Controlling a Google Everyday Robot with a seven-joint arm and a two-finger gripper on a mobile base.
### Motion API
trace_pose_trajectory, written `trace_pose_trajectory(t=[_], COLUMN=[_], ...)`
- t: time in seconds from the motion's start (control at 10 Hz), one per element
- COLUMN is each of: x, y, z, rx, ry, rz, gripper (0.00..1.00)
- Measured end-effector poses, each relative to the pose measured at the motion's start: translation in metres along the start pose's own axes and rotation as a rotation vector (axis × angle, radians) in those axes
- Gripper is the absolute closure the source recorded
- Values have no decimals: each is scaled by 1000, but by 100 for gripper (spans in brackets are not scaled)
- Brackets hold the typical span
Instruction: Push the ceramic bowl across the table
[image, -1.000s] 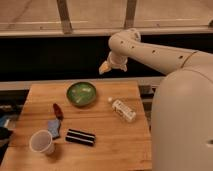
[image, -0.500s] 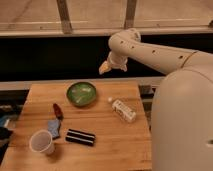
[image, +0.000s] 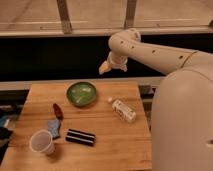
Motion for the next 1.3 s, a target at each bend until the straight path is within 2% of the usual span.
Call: trace_pose_trajectory(t=[0.6, 0.7, 0.8, 1.0, 1.3], x=[0, -3, -6, -15, -22], y=[0, -2, -1, 15, 33], z=[1, 6, 15, 45, 97], rx=[-1, -6, -9, -17, -13], ry=[-1, -4, -6, 8, 67], rz=[1, 3, 0, -21, -55], gripper=[86, 96, 100, 100, 100])
